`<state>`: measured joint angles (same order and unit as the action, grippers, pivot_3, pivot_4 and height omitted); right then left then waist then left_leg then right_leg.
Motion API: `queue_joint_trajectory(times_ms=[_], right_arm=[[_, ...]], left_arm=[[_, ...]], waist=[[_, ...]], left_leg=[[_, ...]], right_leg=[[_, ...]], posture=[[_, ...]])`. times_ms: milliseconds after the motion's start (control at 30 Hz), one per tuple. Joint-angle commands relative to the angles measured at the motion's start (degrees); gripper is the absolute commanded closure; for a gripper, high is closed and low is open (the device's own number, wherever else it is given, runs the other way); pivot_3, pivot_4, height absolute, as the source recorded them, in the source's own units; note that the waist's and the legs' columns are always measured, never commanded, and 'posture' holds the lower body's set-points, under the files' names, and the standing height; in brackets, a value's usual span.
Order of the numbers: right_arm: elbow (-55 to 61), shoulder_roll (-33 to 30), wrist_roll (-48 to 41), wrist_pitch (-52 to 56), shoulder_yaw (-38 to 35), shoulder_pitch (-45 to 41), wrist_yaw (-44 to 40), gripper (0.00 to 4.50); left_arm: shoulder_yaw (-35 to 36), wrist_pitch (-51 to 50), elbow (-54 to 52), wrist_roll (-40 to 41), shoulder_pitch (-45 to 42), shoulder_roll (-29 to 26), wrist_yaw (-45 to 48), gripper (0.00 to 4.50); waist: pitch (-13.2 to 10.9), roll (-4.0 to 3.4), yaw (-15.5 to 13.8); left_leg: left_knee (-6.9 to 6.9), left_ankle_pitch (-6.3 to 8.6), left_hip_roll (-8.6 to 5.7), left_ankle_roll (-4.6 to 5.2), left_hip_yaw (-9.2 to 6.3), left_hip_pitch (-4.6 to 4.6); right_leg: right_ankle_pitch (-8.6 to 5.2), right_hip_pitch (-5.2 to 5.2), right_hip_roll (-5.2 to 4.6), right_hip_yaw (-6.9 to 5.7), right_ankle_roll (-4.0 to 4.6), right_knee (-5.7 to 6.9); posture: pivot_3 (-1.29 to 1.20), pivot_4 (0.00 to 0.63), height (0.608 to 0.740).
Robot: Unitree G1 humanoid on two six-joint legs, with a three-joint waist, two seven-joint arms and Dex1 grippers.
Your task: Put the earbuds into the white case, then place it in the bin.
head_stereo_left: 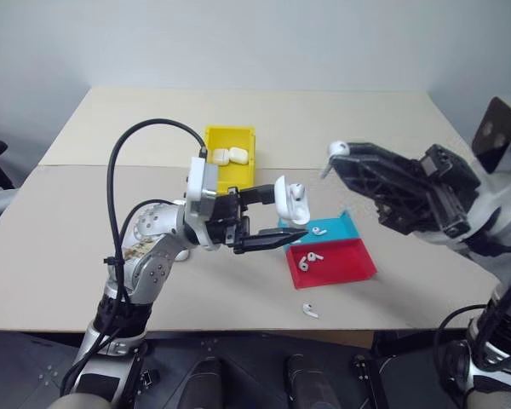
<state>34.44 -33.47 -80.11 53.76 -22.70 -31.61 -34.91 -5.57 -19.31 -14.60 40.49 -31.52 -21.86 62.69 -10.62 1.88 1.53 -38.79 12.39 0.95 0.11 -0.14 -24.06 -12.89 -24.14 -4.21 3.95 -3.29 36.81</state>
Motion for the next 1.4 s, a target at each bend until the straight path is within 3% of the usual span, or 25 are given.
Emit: queue_joint_trajectory(times_ms=[33,1033,1167,1400], right_arm=[[0.52,-1.20,-0.65,-2.82,1.51,0.96,-1.56,3.83],[0.92,-4.06,10.38,-9.56,10.46,7.88,-7.92,3.83],[2.09,-5.10,13.71,-10.79,12.09,8.33,-8.85,2.59],[1.67,-6.51,16.03,-11.78,11.94,8.99,-9.45,2.59]], left_arm=[[0.80,1.02,-2.65,-0.02,-0.84,-0.28,0.34,1.72],[1.17,1.68,-4.07,-0.76,0.60,-0.24,-1.29,1.72],[1.25,1.91,-3.71,-0.92,0.40,0.02,-1.30,1.72],[1.15,2.03,-3.57,-1.68,1.12,0.00,-0.75,1.72]], waist=[[0.00,0.00,-0.07],[0.00,0.00,-0.51],[0.00,0.00,-0.51],[0.00,0.00,-0.54]], left_leg=[[0.00,0.00,0.00,0.00,0.00,0.00],[-0.02,0.00,-0.01,0.00,0.00,-0.03],[-0.01,0.00,-0.01,0.00,0.00,-0.04],[-0.03,0.00,-0.01,0.00,0.00,-0.04]], right_leg=[[0.00,0.00,0.00,0.00,-0.01,-0.01],[0.01,0.00,0.00,0.00,-0.04,-0.07],[0.01,-0.01,0.01,0.00,-0.04,-0.07],[0.01,-0.01,0.00,0.00,-0.05,-0.07]], posture=[[0.00,0.150,0.740],[0.00,0.150,0.740],[0.00,0.150,0.740],[0.00,0.150,0.740]])
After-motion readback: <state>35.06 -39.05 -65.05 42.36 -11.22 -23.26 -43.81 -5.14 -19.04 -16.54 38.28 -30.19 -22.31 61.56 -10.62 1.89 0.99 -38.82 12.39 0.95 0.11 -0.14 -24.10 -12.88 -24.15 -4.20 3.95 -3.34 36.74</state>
